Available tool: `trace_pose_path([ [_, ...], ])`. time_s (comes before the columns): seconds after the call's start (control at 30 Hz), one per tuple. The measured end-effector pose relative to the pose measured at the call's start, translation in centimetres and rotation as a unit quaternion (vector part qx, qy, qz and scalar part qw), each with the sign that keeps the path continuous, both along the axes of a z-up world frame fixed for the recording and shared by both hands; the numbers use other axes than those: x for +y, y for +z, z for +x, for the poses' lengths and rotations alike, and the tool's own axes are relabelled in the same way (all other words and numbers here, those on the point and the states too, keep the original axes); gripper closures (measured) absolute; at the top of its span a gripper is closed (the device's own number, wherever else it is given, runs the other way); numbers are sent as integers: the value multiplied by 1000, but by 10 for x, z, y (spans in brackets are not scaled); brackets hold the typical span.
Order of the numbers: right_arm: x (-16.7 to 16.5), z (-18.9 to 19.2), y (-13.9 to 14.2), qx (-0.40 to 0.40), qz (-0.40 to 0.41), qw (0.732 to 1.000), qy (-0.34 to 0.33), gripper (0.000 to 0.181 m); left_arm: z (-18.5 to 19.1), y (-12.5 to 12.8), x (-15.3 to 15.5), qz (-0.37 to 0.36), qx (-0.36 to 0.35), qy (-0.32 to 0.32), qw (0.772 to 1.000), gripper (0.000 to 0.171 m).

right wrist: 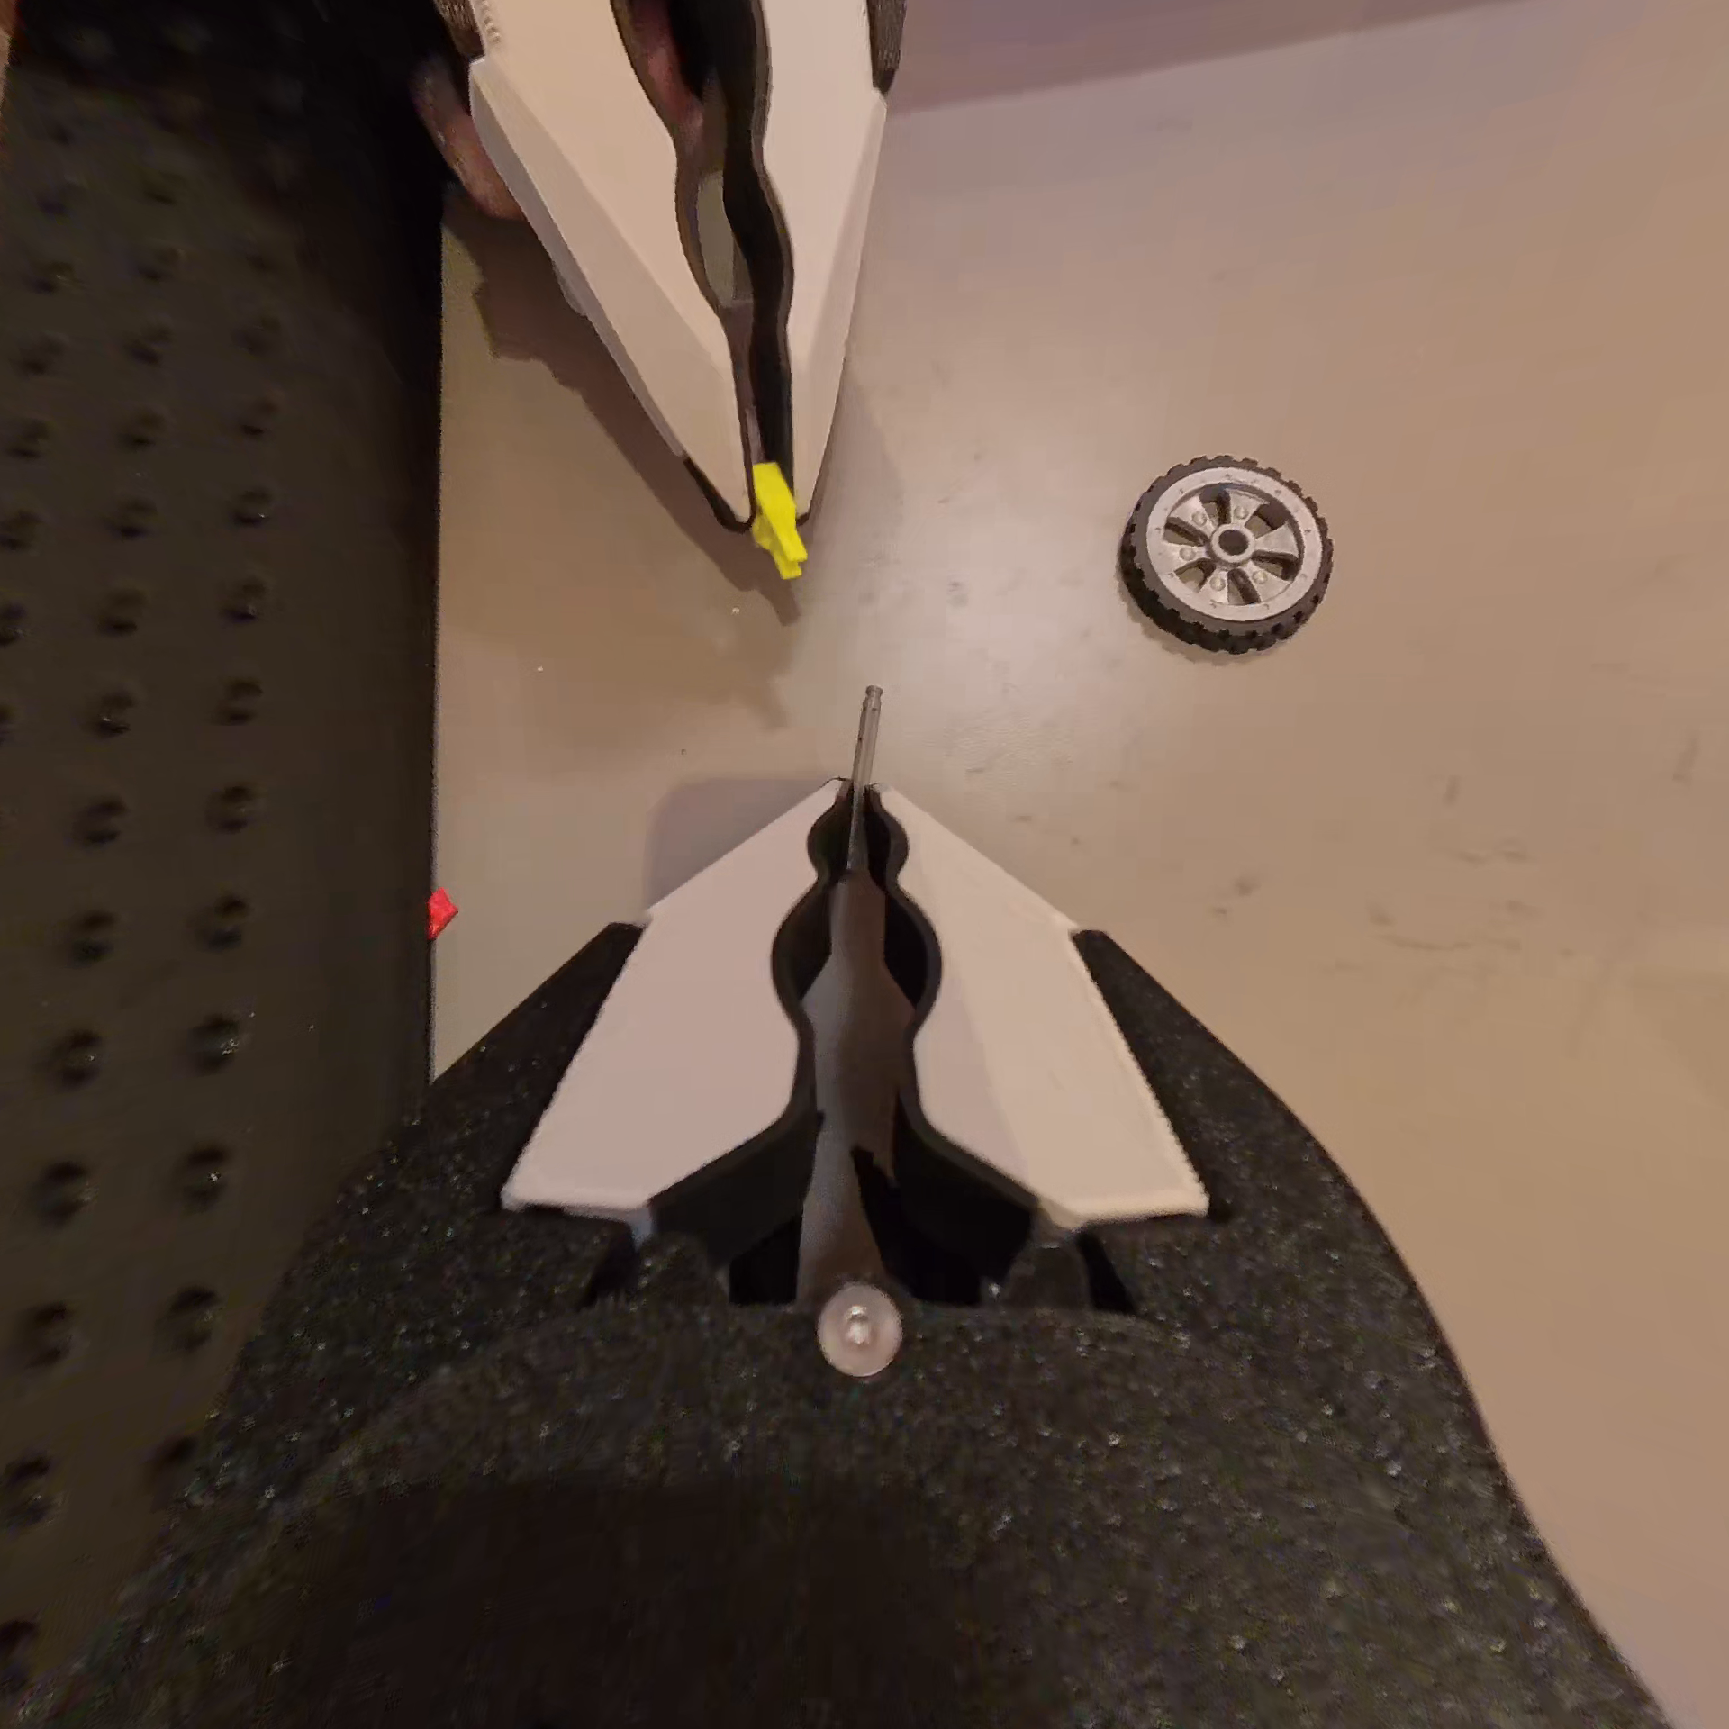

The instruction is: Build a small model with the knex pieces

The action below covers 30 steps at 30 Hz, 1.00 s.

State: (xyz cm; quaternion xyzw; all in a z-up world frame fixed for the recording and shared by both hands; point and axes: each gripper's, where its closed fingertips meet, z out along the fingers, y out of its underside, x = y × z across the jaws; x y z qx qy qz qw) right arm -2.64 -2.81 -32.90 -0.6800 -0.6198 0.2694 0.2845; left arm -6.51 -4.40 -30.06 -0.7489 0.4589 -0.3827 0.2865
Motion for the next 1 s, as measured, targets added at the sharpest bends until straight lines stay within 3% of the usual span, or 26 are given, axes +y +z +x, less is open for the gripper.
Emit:
trace_pose_path([
  [0.37, -14, -7, 6, 20, -15, 999, 40, 179, 2, -23, 5, -123, 55, -1, 991, 167],
  [0.53, -13, -8, 6, 18, -9, 999, 42, 179, 1, -17, 13, -109, 37, 17, 993, 145],
  [0.63, -12, -9, 4, 12, 1, 999, 44, 179, -2, -18, 14, -70, 53, 8, 996, 142],
  [0.73, -12, -8, 2, 3, 7, 999, 47, 179, -4, -22, 14, -15, 92, -6, 996, 152],
  [0.87, -9, -7, 2, 3, 12, 999, 40, 179, 0, -25, 14, -18, 95, -10, 995, 165],
  [1.0, -8, -7, 2, -3, 23, 999, 38, 179, 1, -23, 18, -23, 83, -4, 996, 160],
])
